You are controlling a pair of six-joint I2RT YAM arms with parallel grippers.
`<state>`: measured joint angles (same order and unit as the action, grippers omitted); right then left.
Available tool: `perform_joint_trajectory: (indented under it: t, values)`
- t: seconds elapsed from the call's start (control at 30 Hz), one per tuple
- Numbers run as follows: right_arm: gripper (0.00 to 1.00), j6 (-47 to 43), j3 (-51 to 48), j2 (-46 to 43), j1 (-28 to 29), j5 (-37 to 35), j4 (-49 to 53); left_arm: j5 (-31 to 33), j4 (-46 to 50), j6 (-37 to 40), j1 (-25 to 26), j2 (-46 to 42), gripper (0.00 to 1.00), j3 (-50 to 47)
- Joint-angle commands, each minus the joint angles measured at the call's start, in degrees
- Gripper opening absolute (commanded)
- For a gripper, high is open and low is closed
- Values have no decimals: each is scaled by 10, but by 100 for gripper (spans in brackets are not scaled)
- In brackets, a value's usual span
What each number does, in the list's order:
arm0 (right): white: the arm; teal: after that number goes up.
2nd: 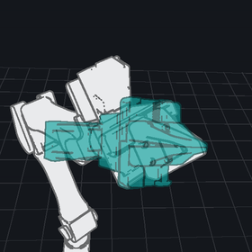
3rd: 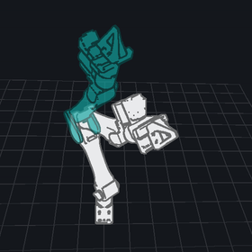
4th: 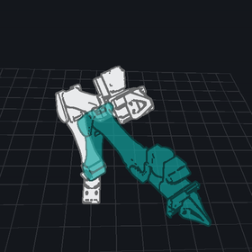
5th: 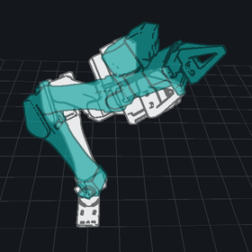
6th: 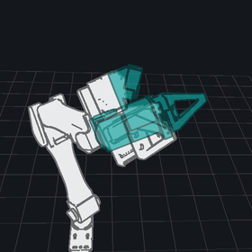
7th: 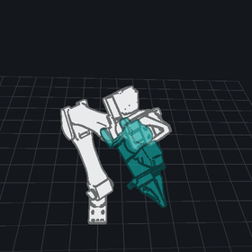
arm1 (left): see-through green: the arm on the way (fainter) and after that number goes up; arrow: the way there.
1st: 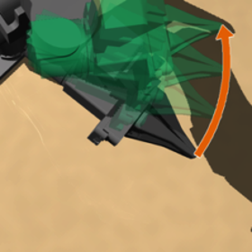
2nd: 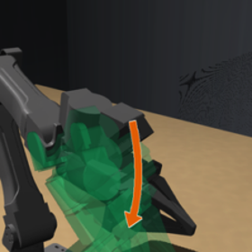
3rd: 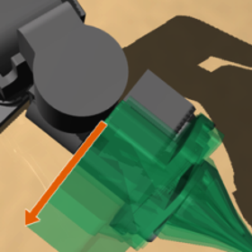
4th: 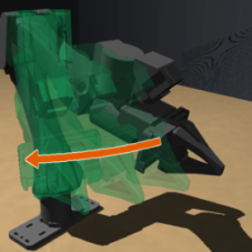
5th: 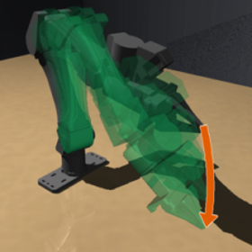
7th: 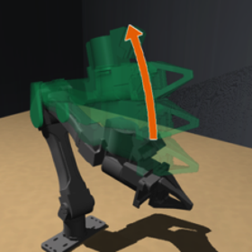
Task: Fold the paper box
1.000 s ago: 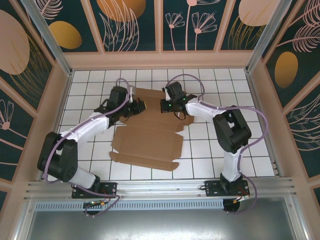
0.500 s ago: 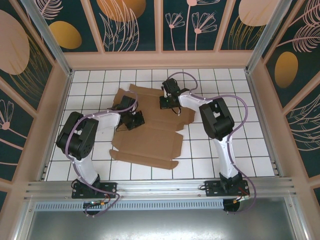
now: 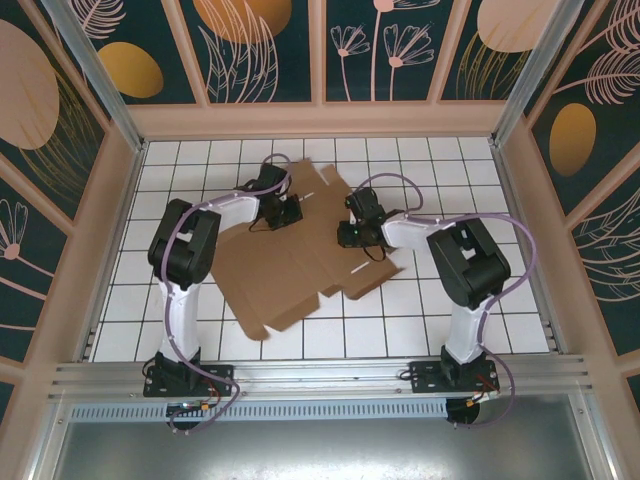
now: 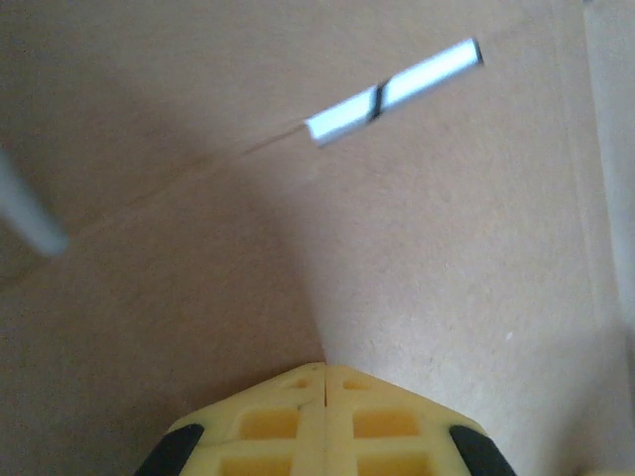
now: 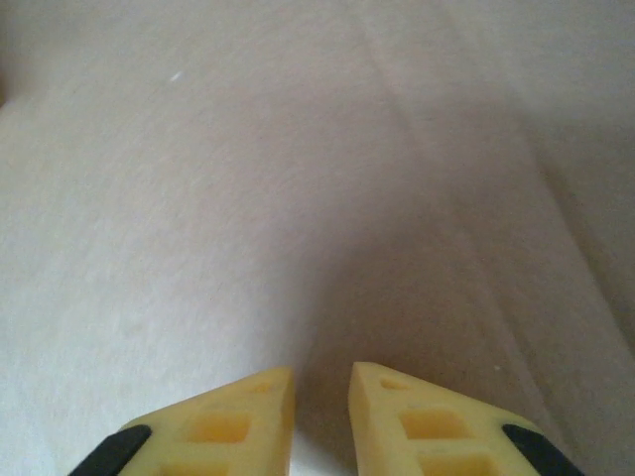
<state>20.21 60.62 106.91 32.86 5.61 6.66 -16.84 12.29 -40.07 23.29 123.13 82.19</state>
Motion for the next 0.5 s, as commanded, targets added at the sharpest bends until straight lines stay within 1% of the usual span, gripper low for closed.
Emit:
perform_joint_trajectory:
  t: [0.0,0.07,0.1,0.13,0.2,0.23,0.27,0.3,0.33,0.4,0.47]
  values:
    - [28,25,-29,-19,12,22,50,23,74,27,-9,58,0,50]
    - [40,21,-32,-55,4,8,54,6,69,28,-9,42,0,62]
    - [49,17,-35,-79,-8,8,55,0,57,29,-9,19,0,55]
    - [56,11,-37,-104,-12,21,48,-7,43,31,-10,-8,0,42]
    - [69,5,-35,-129,-56,53,34,-13,25,28,-15,-59,0,13]
    - [73,1,-28,-132,-75,79,27,-19,9,19,-21,-86,0,-13]
    - [80,-4,-20,-128,-89,103,19,-27,-9,4,-28,-107,0,-39]
    - [90,-8,-8,-119,-103,110,17,-42,-33,-13,-37,-132,0,-73]
    - [92,-17,5,-106,-114,106,18,-56,-54,-27,-44,-152,1,-107]
    - [94,-35,28,-76,-131,101,21,-60,-68,-44,-54,-181,5,-158]
    - [94,-57,53,-39,-155,124,30,-64,-70,-45,-60,-191,5,-198]
